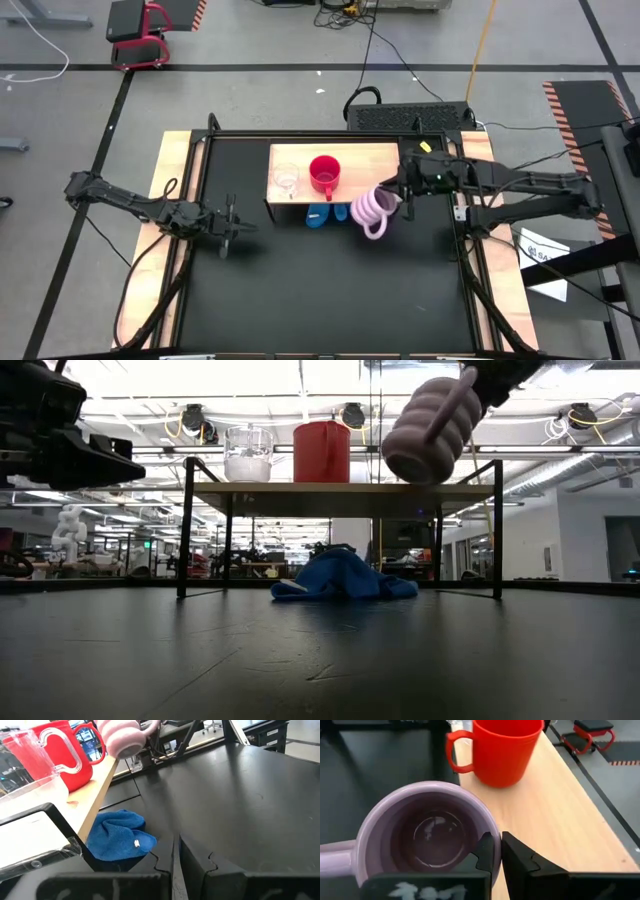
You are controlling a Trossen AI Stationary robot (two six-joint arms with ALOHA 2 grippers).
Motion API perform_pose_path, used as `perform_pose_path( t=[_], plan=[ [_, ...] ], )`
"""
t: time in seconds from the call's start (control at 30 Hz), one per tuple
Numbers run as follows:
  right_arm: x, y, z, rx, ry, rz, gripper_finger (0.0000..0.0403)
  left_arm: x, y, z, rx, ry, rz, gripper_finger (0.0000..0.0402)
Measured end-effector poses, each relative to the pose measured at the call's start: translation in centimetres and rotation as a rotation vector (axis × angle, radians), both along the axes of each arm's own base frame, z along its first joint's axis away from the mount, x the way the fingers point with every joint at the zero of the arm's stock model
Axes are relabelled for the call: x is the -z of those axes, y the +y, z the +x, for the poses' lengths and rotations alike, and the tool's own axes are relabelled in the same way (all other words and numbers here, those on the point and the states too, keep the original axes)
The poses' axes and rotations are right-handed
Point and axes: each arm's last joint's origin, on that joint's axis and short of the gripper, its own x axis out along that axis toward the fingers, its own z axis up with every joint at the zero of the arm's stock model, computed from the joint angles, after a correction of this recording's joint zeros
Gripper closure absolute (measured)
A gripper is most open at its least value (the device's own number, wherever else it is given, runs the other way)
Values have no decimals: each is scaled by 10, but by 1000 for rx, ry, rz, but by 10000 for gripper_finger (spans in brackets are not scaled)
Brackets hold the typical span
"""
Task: Stack small to large cups/mugs on shelf
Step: Put the violet mug on the shelf
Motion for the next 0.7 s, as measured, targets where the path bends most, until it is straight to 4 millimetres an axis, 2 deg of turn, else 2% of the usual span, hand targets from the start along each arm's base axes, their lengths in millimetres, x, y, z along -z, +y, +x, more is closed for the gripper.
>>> perform_pose_path(
  t=[0.2,0.43,0.57,0.7],
  plan=[
    [-25,-15,9,44,87,-19,390,1,0,0,0,10,4,371],
    [-54,-23,23,26,133,-53,390,3,0,-1,-1,35,6,371],
    [-63,-28,28,7,220,-85,390,4,0,-1,-1,39,7,371],
    [-63,-36,38,-22,315,-111,390,5,0,-1,0,50,9,371]
  ],
)
